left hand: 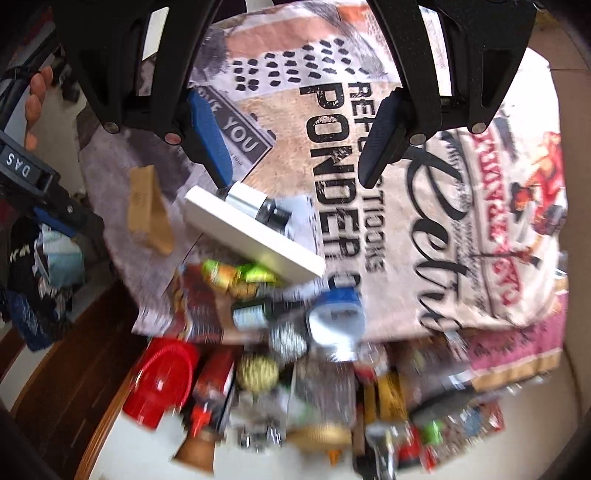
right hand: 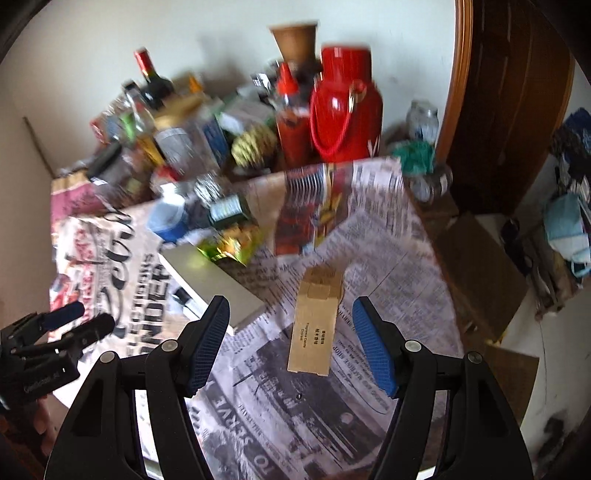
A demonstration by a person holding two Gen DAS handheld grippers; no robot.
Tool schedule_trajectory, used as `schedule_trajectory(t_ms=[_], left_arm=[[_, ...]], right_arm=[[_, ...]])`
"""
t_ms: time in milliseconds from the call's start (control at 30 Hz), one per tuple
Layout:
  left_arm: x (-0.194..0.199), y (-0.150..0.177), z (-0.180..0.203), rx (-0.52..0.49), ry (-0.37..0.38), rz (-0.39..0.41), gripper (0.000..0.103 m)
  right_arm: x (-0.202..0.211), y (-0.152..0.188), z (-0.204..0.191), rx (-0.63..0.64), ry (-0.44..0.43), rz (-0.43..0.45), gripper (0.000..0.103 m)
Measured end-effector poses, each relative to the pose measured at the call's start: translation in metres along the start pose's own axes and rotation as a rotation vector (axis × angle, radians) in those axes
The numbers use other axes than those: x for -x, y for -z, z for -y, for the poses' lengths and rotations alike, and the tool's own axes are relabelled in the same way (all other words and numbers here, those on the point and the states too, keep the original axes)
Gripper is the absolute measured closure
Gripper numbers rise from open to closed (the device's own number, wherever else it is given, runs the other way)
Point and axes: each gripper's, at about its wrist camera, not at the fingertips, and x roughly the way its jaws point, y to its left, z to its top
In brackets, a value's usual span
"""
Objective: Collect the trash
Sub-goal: 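Grasp the small brown cardboard box with the right gripper, then grasp the small glass bottle with black cap with the left gripper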
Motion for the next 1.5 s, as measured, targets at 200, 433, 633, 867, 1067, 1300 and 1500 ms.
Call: schedule_trajectory(t_ms=[200,433,633,867,1067,1300,1500], left_arm=[[-0.050,0.005,0.005,-0.001,0.080,-0.089,0.034],[-0.083,0.006,0.020,0.068,0.160,-0.132,0.034],[-0.096,-0.004,0.026,0.112,0.139,-0.122,0.033],[-0.104,-0.015,0.031,0.146,0.090,-0.085,0.035],[-0.103,-0.015,0.040,0.150,0.060,-0.070,0.055],[-0.097,-0.006,0.038,0.142,-0.025,-0.084,0.061],[-0.089,0.007,0.022,0.140,-0.094,-0.086,0.065]], right_arm=[[-0.047,0.005,0.010,-0.034,0.045,-0.076,0.038],[-0.072,0.005,0.022,-0.059,0.070,-0.102,0.039],[-0.076,0.010,0.025,-0.035,0.045,-0.118,0.067],[-0.060,0.014,0.032,0.006,0.053,-0.083,0.067],[-0.049,0.012,0.039,0.001,0.043,-0.070,0.067],[-0.034,0.009,0.041,0.011,0.024,-0.044,0.067],[-0.022,0.009,0.046,0.026,0.017,-0.033,0.067]])
